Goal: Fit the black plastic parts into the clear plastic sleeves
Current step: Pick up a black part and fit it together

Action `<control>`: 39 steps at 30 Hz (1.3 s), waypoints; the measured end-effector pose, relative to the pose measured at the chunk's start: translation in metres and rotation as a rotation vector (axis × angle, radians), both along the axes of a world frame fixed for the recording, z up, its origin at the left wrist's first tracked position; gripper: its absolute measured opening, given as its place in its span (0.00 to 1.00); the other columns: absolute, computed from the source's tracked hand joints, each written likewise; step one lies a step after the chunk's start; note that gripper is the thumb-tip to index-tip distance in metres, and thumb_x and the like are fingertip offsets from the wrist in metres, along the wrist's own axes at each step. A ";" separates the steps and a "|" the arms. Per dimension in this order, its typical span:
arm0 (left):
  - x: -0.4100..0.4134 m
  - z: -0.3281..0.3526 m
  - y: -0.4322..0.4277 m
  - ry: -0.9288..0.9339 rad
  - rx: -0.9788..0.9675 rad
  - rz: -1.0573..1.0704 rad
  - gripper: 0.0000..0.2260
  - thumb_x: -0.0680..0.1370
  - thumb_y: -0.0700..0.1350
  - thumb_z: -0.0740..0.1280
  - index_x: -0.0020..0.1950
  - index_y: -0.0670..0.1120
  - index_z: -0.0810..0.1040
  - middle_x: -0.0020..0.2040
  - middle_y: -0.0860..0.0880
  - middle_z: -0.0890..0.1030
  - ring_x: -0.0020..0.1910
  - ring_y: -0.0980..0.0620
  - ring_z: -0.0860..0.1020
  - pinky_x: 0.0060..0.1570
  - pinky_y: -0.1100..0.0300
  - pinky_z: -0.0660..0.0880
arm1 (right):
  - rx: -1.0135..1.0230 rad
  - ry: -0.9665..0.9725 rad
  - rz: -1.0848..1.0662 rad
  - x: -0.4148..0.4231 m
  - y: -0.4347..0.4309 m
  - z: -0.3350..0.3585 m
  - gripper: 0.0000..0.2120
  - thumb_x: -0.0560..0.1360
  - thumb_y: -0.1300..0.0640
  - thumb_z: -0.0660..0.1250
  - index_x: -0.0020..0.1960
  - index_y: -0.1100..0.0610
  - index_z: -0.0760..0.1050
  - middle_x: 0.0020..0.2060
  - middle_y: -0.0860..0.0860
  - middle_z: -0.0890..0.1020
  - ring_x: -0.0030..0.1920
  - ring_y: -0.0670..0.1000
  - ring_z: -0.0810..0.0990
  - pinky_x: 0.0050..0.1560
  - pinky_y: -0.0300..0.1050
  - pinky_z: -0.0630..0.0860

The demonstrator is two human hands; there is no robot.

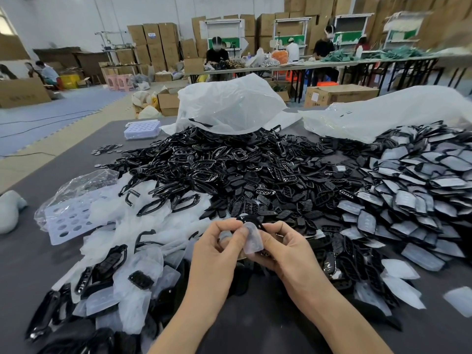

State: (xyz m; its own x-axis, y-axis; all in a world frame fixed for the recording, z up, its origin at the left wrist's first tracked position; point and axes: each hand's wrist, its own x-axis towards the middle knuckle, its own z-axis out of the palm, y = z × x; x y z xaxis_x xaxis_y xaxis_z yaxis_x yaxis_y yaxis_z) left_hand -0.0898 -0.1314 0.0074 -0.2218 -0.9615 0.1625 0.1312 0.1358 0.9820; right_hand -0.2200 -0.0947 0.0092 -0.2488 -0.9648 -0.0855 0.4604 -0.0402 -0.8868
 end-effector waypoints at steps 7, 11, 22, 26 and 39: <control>0.000 -0.001 0.006 -0.089 -0.149 0.102 0.09 0.80 0.43 0.68 0.44 0.58 0.78 0.35 0.48 0.82 0.35 0.46 0.78 0.40 0.49 0.79 | -0.040 0.088 0.039 0.000 0.003 0.002 0.13 0.65 0.50 0.80 0.44 0.55 0.82 0.45 0.61 0.87 0.46 0.56 0.87 0.45 0.43 0.83; -0.001 0.001 0.009 -0.080 -0.195 0.122 0.10 0.80 0.43 0.68 0.44 0.58 0.77 0.34 0.51 0.81 0.33 0.53 0.77 0.38 0.56 0.77 | -0.036 0.141 0.063 -0.002 0.004 0.003 0.14 0.68 0.49 0.79 0.47 0.57 0.82 0.47 0.61 0.87 0.47 0.56 0.87 0.43 0.45 0.84; 0.005 0.000 -0.004 -0.136 -0.164 0.088 0.08 0.79 0.45 0.69 0.48 0.61 0.79 0.35 0.53 0.80 0.33 0.57 0.77 0.35 0.62 0.76 | -0.085 0.233 -0.009 0.001 0.003 0.000 0.11 0.74 0.58 0.74 0.55 0.58 0.82 0.41 0.57 0.87 0.40 0.49 0.85 0.39 0.37 0.79; 0.008 0.002 -0.005 -0.216 -0.175 -0.007 0.08 0.80 0.47 0.67 0.46 0.61 0.78 0.31 0.54 0.77 0.33 0.55 0.74 0.36 0.53 0.76 | -0.096 0.242 -0.076 -0.002 0.004 0.003 0.08 0.75 0.56 0.71 0.52 0.58 0.84 0.41 0.56 0.87 0.36 0.49 0.85 0.35 0.38 0.79; 0.008 0.000 -0.007 -0.240 -0.083 -0.089 0.08 0.78 0.48 0.71 0.47 0.44 0.77 0.30 0.53 0.79 0.28 0.55 0.75 0.33 0.65 0.74 | -0.157 0.296 0.003 -0.005 0.002 -0.002 0.11 0.74 0.56 0.71 0.54 0.60 0.82 0.38 0.55 0.86 0.37 0.49 0.84 0.38 0.38 0.81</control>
